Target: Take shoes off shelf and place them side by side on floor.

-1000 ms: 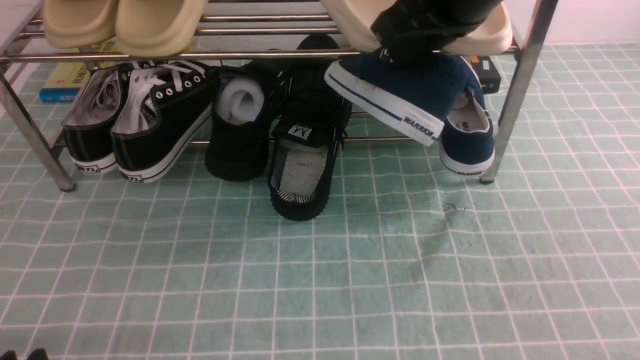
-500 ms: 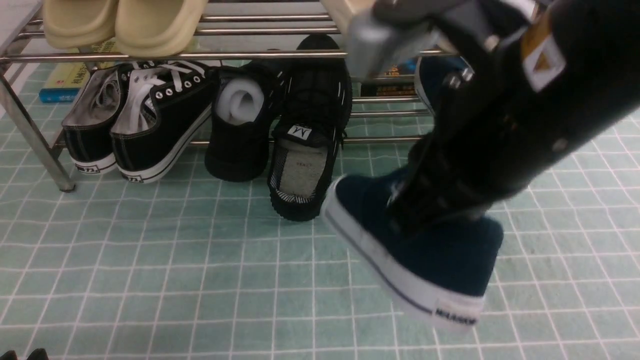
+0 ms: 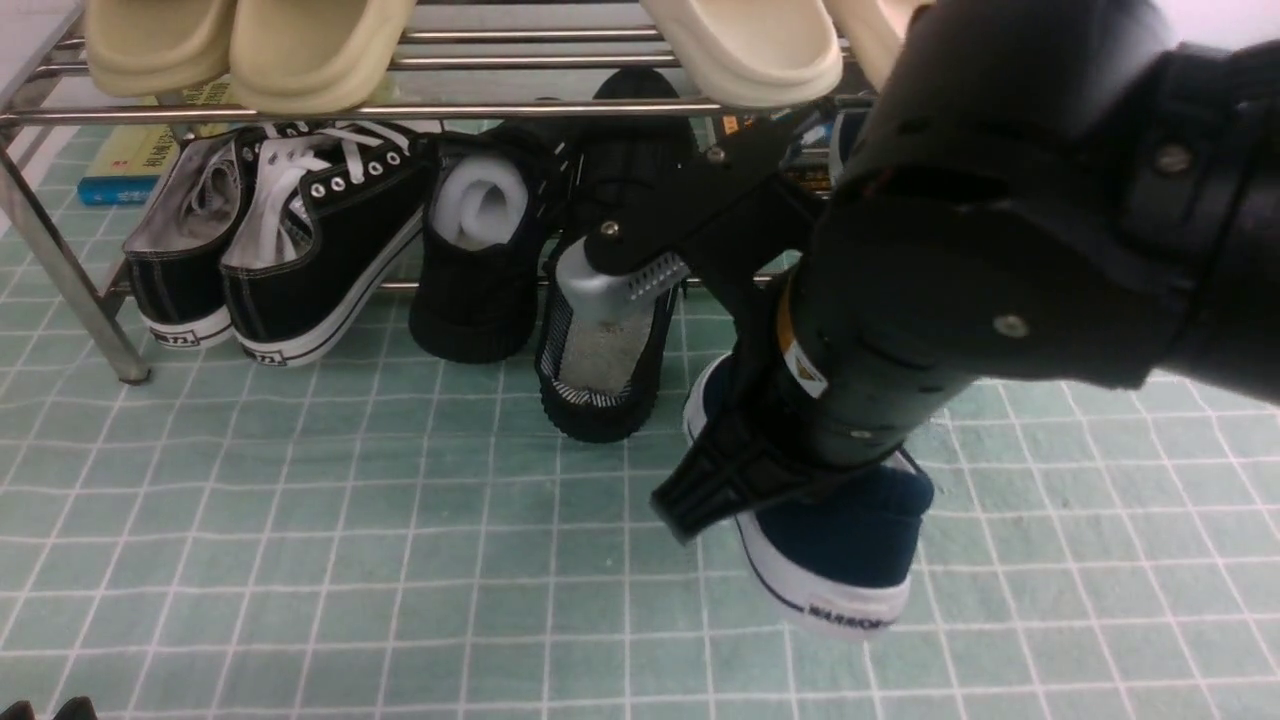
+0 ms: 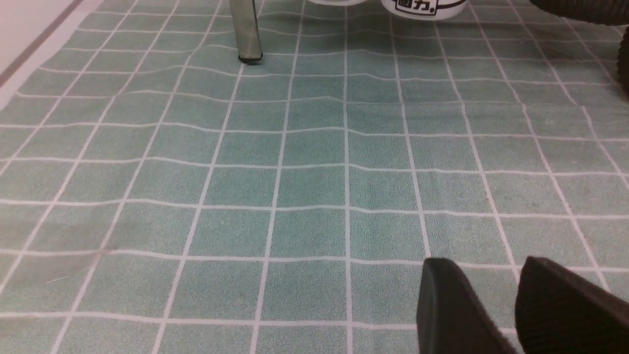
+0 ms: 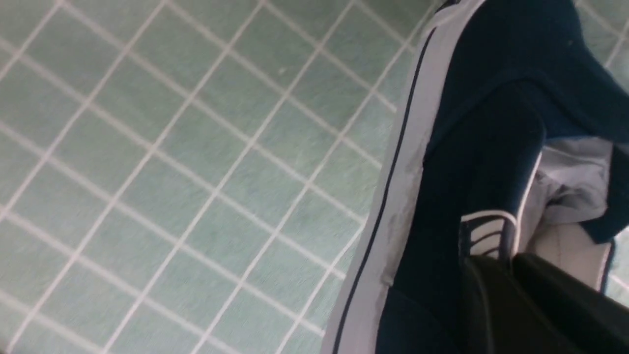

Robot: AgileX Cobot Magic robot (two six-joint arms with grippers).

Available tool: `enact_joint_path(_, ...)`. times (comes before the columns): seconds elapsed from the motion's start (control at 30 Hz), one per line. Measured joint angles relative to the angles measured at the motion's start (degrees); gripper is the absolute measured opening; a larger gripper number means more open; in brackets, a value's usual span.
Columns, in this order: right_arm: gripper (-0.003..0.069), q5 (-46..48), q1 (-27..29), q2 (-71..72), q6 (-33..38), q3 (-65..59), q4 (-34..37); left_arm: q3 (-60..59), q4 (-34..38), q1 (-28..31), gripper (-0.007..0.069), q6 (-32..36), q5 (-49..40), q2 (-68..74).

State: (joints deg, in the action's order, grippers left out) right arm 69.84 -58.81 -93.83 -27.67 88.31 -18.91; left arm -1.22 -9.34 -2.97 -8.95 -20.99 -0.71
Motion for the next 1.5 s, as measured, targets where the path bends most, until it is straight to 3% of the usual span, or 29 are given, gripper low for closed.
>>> enact_joint_path(0.5, 0.0045, -4.3, 0.0, -9.5, -6.4, 0.0, -9.0, 0.0, 0.0, 0.0, 0.0241, 0.0, 0.0, 0.0)
enact_joint_path(0.77, 0.0045, -6.2, 0.0, -12.0, -6.8, 0.0, -6.5, 0.0, 0.0, 0.0, 0.0241, 0.0, 0.0, 0.0)
enact_joint_path(1.0, 0.0062, -7.7, 0.0, -14.2, -8.2, 0.0, 0.5, 0.0, 0.0, 0.0, 0.0241, 0.0, 0.0, 0.0)
enact_joint_path(1.13, 0.0117, -8.5, 0.0, -14.2, -8.6, 0.1, 2.9, 0.0, 0.0, 0.0, 0.0241, 0.0, 0.0, 0.0)
enact_joint_path(1.17, 0.0177, -8.2, 0.0, -14.2, -8.6, 1.0, 4.5, 0.0, 0.0, 0.0, 0.0241, 0.0, 0.0, 0.0)
enact_joint_path(1.2, 0.0177, -8.1, 0.0, -14.2, -8.6, 1.0, 4.6, 0.0, 0.0, 0.0, 0.0241, 0.0, 0.0, 0.0)
enact_joint_path(1.27, 0.0283, -5.6, 0.0, -13.6, -8.4, 3.8, 5.7, 0.0, 0.0, 0.0, 0.0241, 0.0, 0.0, 0.0)
enact_joint_path(1.37, 0.0368, -0.8, 0.7, -12.4, -5.5, 8.8, 5.6, 0.0, 0.0, 0.0, 0.0241, 0.0, 0.0, 0.0)
enact_joint_path(1.5, 0.0356, 0.2, 3.4, -10.9, -0.2, 14.6, 5.5, 0.0, 0.0, 0.0, 0.0241, 0.0, 0.0, 0.0)
